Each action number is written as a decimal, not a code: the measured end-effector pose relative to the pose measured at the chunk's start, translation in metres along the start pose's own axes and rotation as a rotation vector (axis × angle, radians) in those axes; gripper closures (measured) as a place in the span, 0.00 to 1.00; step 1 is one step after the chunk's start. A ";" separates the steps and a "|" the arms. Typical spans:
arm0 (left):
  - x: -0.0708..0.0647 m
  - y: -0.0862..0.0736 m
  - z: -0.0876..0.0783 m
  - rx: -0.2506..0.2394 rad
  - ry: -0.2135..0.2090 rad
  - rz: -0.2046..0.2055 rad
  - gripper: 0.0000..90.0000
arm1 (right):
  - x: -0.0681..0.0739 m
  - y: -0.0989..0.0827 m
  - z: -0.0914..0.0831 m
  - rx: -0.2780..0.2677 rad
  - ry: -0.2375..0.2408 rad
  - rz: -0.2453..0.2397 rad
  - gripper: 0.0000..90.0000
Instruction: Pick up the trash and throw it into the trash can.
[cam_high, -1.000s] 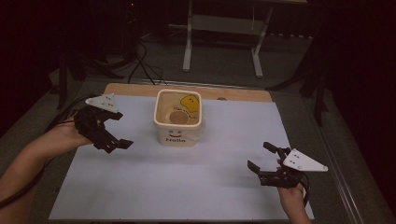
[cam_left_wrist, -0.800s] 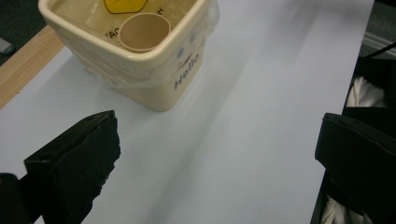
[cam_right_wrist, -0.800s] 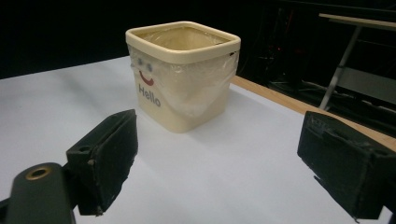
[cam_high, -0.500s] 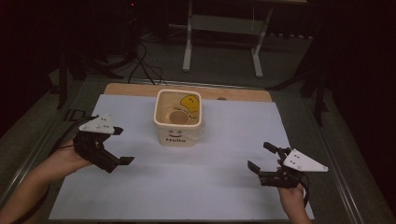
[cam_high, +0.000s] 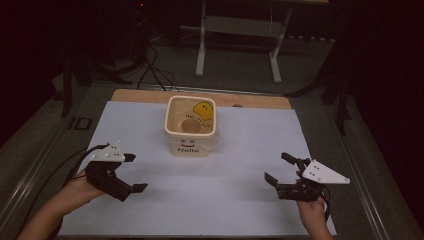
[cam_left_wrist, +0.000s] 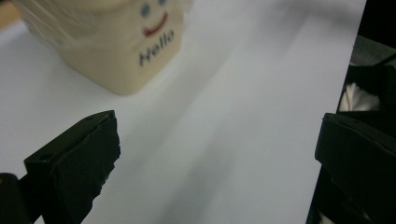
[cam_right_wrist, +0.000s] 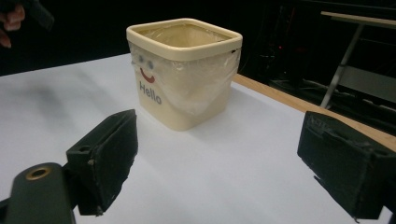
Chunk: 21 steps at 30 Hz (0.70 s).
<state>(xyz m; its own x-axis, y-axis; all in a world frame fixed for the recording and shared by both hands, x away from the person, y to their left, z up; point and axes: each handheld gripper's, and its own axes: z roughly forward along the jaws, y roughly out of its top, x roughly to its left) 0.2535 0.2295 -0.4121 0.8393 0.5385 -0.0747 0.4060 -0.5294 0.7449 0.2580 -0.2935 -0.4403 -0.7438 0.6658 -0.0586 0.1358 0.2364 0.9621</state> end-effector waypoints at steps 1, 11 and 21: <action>-0.002 -0.005 0.007 0.009 -0.004 -0.005 0.01 | 0.000 0.000 0.000 0.001 0.001 0.000 0.14; -0.003 -0.022 0.021 0.005 -0.020 -0.021 0.01 | -0.001 -0.001 0.001 0.004 0.003 0.002 0.14; 0.002 -0.034 0.027 -0.017 -0.001 -0.058 0.01 | -0.001 -0.004 0.002 0.014 0.011 0.007 0.14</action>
<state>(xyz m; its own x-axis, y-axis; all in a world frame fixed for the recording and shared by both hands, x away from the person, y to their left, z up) 0.2517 0.2307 -0.4555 0.8148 0.5675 -0.1188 0.4478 -0.4857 0.7508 0.2598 -0.2941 -0.4445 -0.7496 0.6601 -0.0489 0.1503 0.2418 0.9586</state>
